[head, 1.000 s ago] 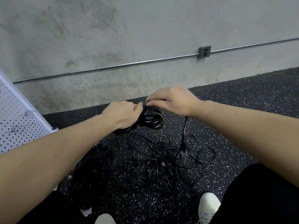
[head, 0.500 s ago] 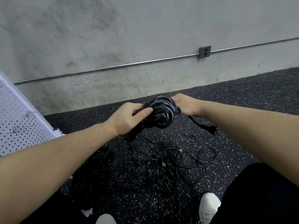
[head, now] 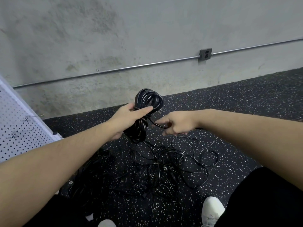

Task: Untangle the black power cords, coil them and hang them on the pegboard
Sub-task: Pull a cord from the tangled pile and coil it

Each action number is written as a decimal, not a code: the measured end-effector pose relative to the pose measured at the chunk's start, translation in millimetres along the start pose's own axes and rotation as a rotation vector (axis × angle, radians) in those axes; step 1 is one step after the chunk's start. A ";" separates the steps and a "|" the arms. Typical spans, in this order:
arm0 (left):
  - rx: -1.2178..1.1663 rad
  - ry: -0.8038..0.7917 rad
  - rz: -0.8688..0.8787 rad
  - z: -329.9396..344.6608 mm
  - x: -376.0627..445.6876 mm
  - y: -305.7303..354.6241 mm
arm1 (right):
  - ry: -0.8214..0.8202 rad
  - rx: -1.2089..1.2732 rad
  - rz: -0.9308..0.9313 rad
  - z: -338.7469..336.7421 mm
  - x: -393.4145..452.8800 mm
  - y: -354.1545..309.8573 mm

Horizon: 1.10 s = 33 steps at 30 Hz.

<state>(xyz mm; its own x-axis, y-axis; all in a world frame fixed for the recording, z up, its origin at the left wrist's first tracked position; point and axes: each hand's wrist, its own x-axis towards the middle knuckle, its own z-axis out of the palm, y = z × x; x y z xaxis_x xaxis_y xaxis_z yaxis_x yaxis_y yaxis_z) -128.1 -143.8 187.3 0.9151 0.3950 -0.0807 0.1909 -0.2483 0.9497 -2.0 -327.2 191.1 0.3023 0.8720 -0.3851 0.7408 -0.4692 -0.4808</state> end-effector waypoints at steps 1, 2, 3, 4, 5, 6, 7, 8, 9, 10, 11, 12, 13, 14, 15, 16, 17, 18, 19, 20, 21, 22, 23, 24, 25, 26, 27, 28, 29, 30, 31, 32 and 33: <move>-0.017 -0.012 -0.007 -0.7 0.9 -0.8 | -0.011 -0.011 0.000 -0.9 -1.6 -1.4; -0.035 -0.024 -0.013 -1.3 1.2 -0.7 | -0.024 -0.004 0.006 -2.1 -3.7 -4.0; -0.050 -0.025 -0.023 -2.1 1.8 -1.6 | -0.037 0.015 0.011 -4.5 -6.1 -6.5; -0.057 -0.007 -0.039 -3.7 3.7 -4.4 | -0.042 0.037 0.016 -8.0 -8.2 -8.5; -0.050 0.016 -0.053 -5.9 5.5 -7.0 | -0.040 0.057 0.013 -12.3 -10.8 -10.5; -0.046 0.048 -0.069 -10.0 8.5 -11.1 | -0.024 0.073 0.006 -16.5 -13.5 -11.6; -0.062 0.073 -0.088 -13.9 10.2 -13.9 | 0.008 0.091 -0.009 -19.7 -16.0 -12.3; -0.084 0.101 -0.107 -18.2 11.9 -17.1 | 0.052 0.116 -0.034 -21.7 -19.3 -13.6; -0.093 0.124 -0.127 -21.7 13.2 -19.7 | 0.095 0.153 -0.063 -22.6 -21.9 -14.9; -0.085 0.137 -0.137 -24.5 14.2 -21.6 | 0.123 0.220 -0.088 -22.5 -24.2 -16.6; -0.070 0.136 -0.142 -25.9 14.7 -22.9 | 0.135 0.317 -0.111 -21.8 -26.1 -17.9; -0.055 0.129 -0.140 -26.7 15.6 -25.4 | 0.132 0.427 -0.136 -20.9 -26.8 -18.5; -0.040 0.125 -0.138 -26.3 16.3 -27.8 | 0.126 0.531 -0.169 -20.6 -25.8 -18.4; -0.032 0.123 -0.137 -25.5 16.2 -29.2 | 0.127 0.608 -0.204 -20.7 -24.6 -18.5; -0.026 0.125 -0.136 -25.1 16.1 -29.3 | 0.130 0.669 -0.237 -21.7 -22.8 -18.7; -0.025 0.129 -0.128 -24.7 16.0 -28.4 | 0.129 0.729 -0.266 -23.4 -21.5 -19.4; -0.033 0.134 -0.123 -24.4 17.2 -27.6 | 0.116 0.798 -0.293 -26.2 -20.8 -21.1; -0.055 0.138 -0.118 -24.3 18.5 -26.2 | 0.097 0.866 -0.321 -29.3 -20.9 -23.3; -0.092 0.139 -0.117 -24.2 19.5 -24.1 | 0.085 0.923 -0.352 -32.4 -20.3 -24.7; -0.131 0.139 -0.120 -24.1 20.2 -22.4 | 0.094 0.951 -0.371 -34.7 -19.6 -26.7; -0.168 0.140 -0.126 -23.8 21.8 -21.6 | 0.130 0.949 -0.365 -36.0 -18.4 -28.6; -0.193 0.140 -0.136 -23.7 22.9 -21.5 | 0.202 0.926 -0.328 -35.6 -16.2 -30.4; -0.215 0.135 -0.148 -23.1 23.7 -21.5 | 0.289 0.883 -0.281 -33.8 -15.1 -32.8; -0.230 0.125 -0.163 -21.8 22.9 -21.0 | 0.375 0.818 -0.229 -31.3 -14.5 -34.9; -0.239 0.119 -0.181 -20.3 22.7 -21.3 | 0.451 0.760 -0.189 -29.0 -12.7 -35.3; -0.245 0.112 -0.194 -18.1 21.6 -20.5 | 0.512 0.730 -0.169 -27.1 -11.4 -36.4; -0.246 0.116 -0.203 -16.5 20.9 -19.8 | 0.555 0.754 -0.167 -26.4 -10.1 -37.7; -0.242 0.128 -0.203 -15.0 20.3 -18.6 | 0.579 0.835 -0.175 -26.9 -9.1 -38.7; -0.236 0.142 -0.196 -13.8 20.1 -16.7 | 0.580 0.954 -0.179 -27.9 -7.5 -38.8; -0.233 0.159 -0.186 -12.8 20.1 -14.7 | 0.568 1.047 -0.180 -28.2 -6.7 -39.6; -0.232 0.168 -0.177 -11.7 20.5 -13.0 | 0.563 1.081 -0.166 -28.4 -4.4 -39.7; -0.232 0.171 -0.173 -10.2 20.0 -10.9 | 0.571 1.063 -0.142 -28.3 -1.5 -39.8; -0.233 0.172 -0.172 -7.7 19.4 -8.9 | 0.593 1.017 -0.110 -27.5 0.5 -40.7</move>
<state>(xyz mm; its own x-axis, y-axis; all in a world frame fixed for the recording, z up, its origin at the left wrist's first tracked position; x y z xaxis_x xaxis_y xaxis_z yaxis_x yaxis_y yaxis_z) -114.8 -127.1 179.6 0.7994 0.5618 -0.2128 0.2332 0.0361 0.9717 -15.5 -303.9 232.2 0.6963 0.7178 -0.0058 0.0430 -0.0498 -0.9978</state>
